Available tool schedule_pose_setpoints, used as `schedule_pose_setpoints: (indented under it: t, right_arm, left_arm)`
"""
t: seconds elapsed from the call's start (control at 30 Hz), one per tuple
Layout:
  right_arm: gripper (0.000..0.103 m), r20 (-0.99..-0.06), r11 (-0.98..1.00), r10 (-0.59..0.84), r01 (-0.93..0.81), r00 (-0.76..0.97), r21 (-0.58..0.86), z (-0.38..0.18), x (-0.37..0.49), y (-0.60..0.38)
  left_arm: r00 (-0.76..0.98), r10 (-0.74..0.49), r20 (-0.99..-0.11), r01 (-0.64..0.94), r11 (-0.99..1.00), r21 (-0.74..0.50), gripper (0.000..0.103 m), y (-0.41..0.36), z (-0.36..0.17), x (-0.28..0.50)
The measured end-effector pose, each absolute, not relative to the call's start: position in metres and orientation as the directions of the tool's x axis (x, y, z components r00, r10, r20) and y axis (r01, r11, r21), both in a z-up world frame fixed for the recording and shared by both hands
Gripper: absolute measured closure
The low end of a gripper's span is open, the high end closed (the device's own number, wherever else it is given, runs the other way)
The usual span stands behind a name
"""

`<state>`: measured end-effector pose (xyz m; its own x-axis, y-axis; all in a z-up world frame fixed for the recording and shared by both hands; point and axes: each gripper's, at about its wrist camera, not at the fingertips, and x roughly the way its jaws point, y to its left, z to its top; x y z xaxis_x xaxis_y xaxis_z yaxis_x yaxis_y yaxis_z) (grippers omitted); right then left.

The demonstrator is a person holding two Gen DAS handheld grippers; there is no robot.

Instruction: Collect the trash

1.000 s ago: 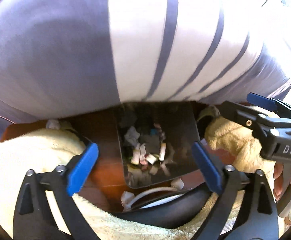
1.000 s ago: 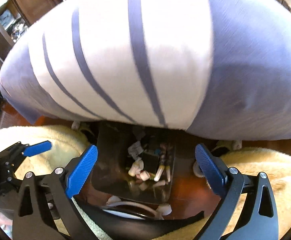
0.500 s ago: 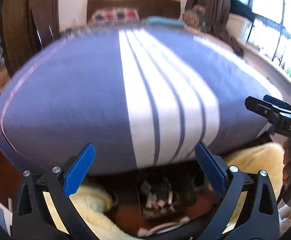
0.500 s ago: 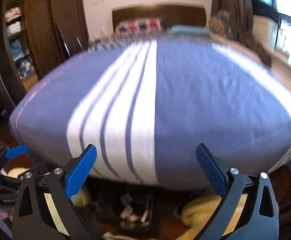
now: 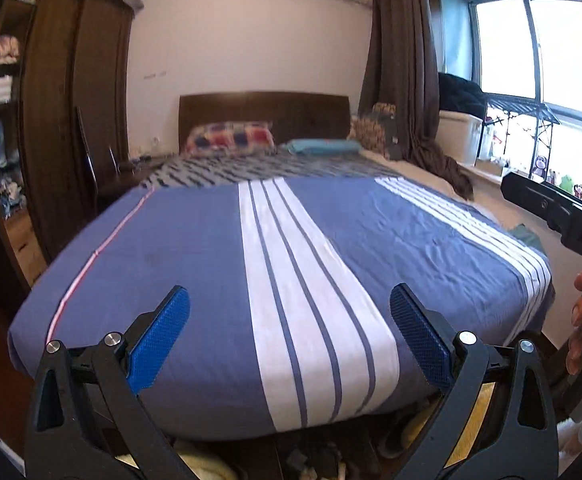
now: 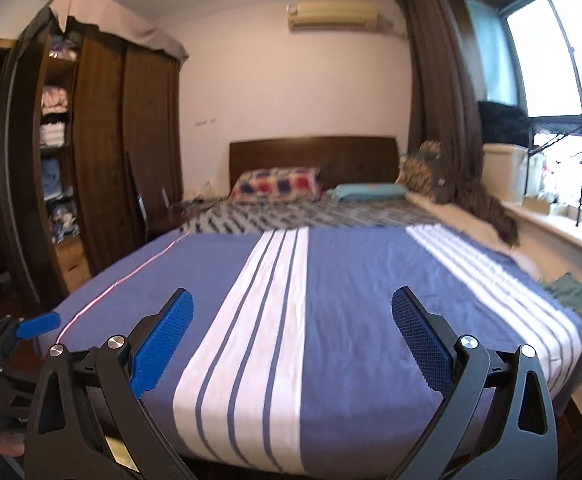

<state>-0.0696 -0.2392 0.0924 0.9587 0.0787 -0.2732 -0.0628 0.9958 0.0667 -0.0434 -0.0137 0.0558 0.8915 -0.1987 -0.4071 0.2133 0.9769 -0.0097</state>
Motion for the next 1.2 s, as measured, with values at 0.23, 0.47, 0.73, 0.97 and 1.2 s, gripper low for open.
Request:
schedule_pose_setpoints:
  t: [0.23,0.47,0.73,0.97,1.2]
  right_arm:
    - [0.003,-0.269,0.998,0.012,0.004,0.963,0.059,0.092,-0.080,-0.239]
    - [0.003,-0.274,0.998,-0.042,0.055,0.961,0.040,0.082,-0.087,-0.239]
    - [0.003,-0.269,0.998,-0.063,0.069,0.961,0.011,0.083,-0.093,-0.236]
    - [0.003,-0.261,0.998,-0.059,0.064,0.963,0.010,0.084,-0.095,-0.234]
    - [0.003,-0.263,0.999,-0.037,0.043,0.964,0.017,0.087,-0.095,-0.232]
  left_arm:
    - [0.916,-0.170,-0.363,0.186,0.982,0.009,0.008,-0.015,0.069,-0.058]
    - [0.923,-0.159,-0.352,0.171,0.985,0.004,0.008,-0.010,0.068,-0.070]
    - [0.923,-0.159,-0.350,0.169,0.986,-0.003,0.008,-0.006,0.068,-0.070]
    - [0.925,-0.164,-0.342,0.172,0.985,-0.008,0.008,-0.005,0.070,-0.071]
    - [0.921,-0.176,-0.348,0.186,0.983,-0.004,0.008,-0.008,0.067,-0.072]
